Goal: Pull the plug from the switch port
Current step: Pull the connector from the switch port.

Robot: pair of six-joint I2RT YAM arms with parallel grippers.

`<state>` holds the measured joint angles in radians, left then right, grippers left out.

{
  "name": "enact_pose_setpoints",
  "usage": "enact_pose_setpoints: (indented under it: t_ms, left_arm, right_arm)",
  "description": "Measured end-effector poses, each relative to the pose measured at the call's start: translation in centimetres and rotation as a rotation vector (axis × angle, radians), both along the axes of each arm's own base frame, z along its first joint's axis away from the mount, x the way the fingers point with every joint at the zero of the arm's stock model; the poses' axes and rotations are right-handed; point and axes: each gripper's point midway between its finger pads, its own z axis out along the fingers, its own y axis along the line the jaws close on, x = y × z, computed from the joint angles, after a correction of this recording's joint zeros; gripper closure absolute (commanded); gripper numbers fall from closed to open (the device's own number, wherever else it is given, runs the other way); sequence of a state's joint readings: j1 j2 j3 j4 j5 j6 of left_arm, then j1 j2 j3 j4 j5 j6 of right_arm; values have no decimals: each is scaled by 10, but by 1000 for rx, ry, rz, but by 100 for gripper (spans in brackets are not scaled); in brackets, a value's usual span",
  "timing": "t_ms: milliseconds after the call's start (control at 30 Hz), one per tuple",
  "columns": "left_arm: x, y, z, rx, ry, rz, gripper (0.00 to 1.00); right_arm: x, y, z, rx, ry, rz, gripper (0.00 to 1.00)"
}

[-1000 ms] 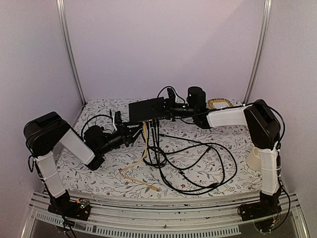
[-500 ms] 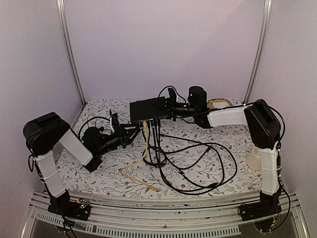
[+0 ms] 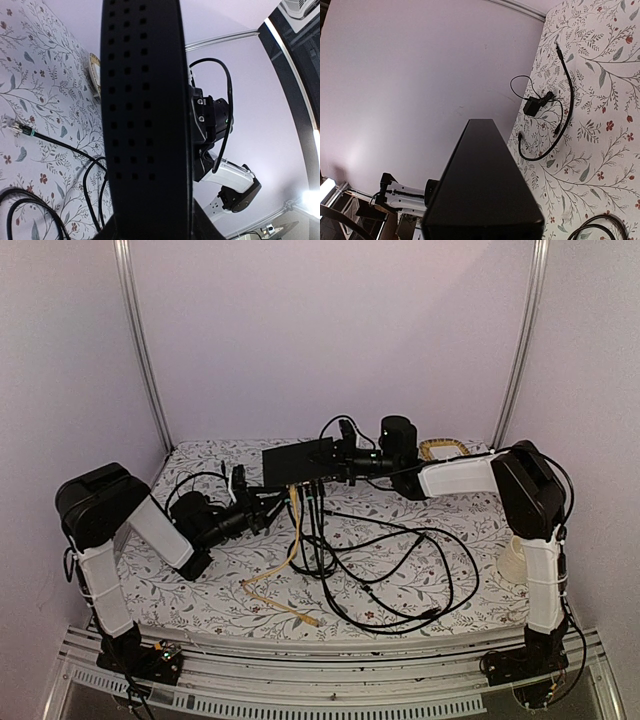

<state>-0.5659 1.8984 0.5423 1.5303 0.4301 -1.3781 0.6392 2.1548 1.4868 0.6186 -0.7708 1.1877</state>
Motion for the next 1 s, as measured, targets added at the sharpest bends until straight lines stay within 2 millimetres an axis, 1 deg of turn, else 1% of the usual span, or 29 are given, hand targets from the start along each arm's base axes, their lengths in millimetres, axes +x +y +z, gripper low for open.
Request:
enact_pose_setpoints:
  t_ms: [167, 567, 900, 1000]
  left_arm:
    - [1, 2, -1, 0, 4, 2, 67]
    - [6, 1, -2, -4, 7, 1, 70]
    - [8, 0, 1, -13, 8, -4, 76]
    - [8, 0, 1, -14, 7, -7, 82]
  right_arm:
    - [1, 0, -5, -5, 9, 0, 98]
    - [1, 0, -5, -4, 7, -1, 98]
    - [2, -1, -5, -4, 7, -3, 98]
    - [2, -1, -5, -4, 7, -4, 98]
